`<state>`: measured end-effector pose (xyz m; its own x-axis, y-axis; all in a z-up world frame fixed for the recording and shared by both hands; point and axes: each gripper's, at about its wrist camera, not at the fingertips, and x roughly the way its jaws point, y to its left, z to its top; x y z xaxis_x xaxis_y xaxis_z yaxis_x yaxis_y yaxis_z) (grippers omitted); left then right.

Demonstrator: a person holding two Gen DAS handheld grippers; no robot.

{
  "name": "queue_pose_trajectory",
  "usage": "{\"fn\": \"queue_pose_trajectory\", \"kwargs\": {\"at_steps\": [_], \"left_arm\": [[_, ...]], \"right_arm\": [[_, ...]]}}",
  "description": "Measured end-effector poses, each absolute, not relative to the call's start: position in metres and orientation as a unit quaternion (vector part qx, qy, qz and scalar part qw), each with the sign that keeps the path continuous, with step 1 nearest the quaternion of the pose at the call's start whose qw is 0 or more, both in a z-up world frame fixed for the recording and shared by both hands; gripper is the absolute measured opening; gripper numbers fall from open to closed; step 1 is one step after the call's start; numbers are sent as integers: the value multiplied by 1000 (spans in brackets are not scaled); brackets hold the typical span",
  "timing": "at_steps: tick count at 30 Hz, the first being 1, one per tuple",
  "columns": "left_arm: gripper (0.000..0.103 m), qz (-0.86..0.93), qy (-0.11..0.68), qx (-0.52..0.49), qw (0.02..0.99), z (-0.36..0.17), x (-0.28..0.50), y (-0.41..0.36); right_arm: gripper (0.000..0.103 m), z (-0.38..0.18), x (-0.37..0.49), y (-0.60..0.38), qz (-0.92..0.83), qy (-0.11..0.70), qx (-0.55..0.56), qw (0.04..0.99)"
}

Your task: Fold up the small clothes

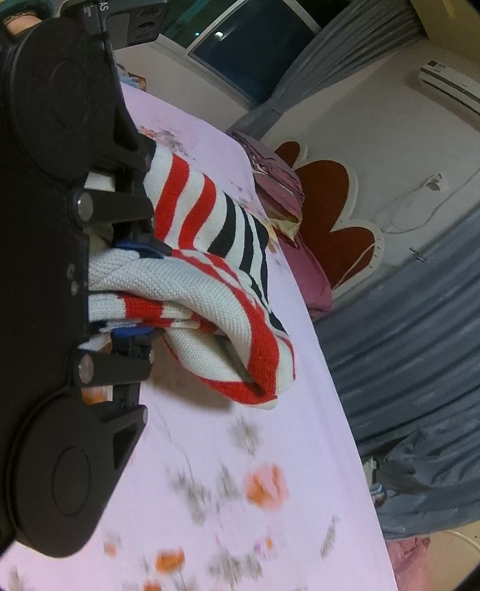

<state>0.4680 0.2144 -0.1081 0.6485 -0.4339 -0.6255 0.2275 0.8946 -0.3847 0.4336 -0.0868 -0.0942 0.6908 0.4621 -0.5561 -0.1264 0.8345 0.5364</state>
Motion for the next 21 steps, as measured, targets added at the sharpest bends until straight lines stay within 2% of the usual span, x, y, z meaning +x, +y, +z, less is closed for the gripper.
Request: {"fn": "queue_pose_trajectory", "kwargs": {"at_steps": [9,14,18,21], "left_arm": [[56,-173,382,-120,900,-142,480,254],[65,-170,374,-104,906,-155,474,250],[68,-160,374,-109,907,-155,473,252],[68,-152,374,-102,909,-148,469,249]], "right_arm": [[34,-122,451,-53,162,386,224,880],[36,-132,454,-57,149,404,227,874],[42,-133,454,-61,134,411,250,867],[54,-131,455,-60,120,406,259,868]]}}
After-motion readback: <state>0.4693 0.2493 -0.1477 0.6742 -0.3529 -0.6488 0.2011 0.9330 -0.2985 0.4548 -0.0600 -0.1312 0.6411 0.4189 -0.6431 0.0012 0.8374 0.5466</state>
